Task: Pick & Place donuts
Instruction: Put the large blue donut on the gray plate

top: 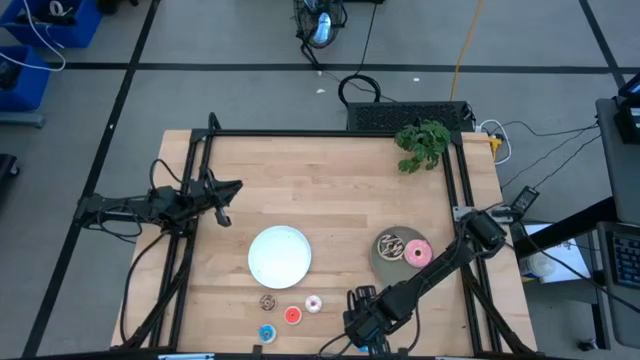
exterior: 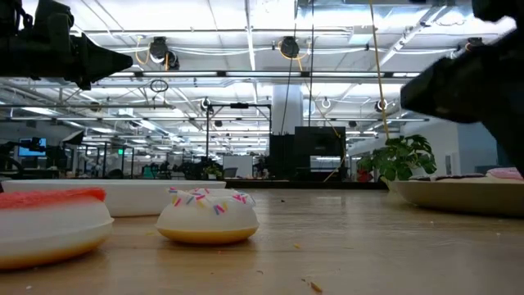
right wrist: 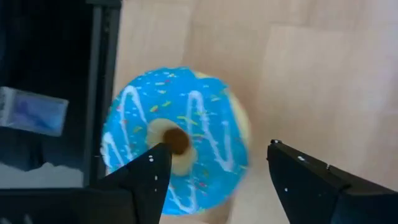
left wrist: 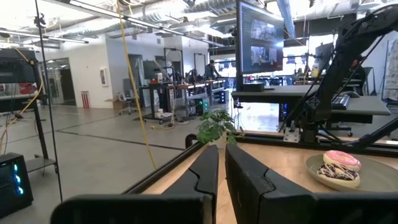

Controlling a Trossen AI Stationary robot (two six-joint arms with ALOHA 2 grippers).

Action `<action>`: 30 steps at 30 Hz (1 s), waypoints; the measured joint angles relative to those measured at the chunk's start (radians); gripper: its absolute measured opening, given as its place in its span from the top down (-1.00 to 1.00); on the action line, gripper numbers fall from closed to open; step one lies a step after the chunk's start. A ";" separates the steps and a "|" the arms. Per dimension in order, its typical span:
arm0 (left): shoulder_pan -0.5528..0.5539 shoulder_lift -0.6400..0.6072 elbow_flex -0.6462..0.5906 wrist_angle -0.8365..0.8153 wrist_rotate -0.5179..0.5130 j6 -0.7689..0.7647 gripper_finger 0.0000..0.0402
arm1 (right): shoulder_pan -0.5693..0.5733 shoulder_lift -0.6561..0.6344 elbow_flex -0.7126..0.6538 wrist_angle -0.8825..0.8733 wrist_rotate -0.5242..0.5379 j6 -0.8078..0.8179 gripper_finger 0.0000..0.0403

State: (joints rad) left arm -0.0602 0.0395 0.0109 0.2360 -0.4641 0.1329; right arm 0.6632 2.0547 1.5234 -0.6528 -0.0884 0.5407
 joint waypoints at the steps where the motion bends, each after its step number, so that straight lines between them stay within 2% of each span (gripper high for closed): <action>1: 0.000 0.000 0.000 0.001 0.000 0.000 0.81 | 0.000 0.008 0.000 0.002 -0.014 0.000 -0.21; 9: 0.000 0.000 0.000 0.000 0.000 -0.003 0.81 | -0.002 0.023 0.000 0.000 -0.015 -0.042 -0.12; 14: 0.000 0.000 0.000 0.000 0.000 0.000 0.81 | -0.005 0.024 0.000 -0.001 0.006 -0.080 0.04; 20: 0.000 0.000 0.000 0.000 -0.001 0.000 0.81 | -0.010 0.033 0.002 0.000 -0.011 -0.086 0.36; 27: 0.000 0.000 0.000 0.000 -0.001 0.001 0.81 | -0.010 0.033 0.001 -0.011 -0.006 -0.102 0.88; 30: 0.000 0.000 0.000 0.000 -0.001 0.001 0.81 | -0.015 0.024 0.011 -0.055 -0.018 -0.125 0.95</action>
State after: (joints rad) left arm -0.0605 0.0395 0.0109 0.2356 -0.4648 0.1339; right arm 0.6484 2.0790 1.5346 -0.7081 -0.1061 0.4154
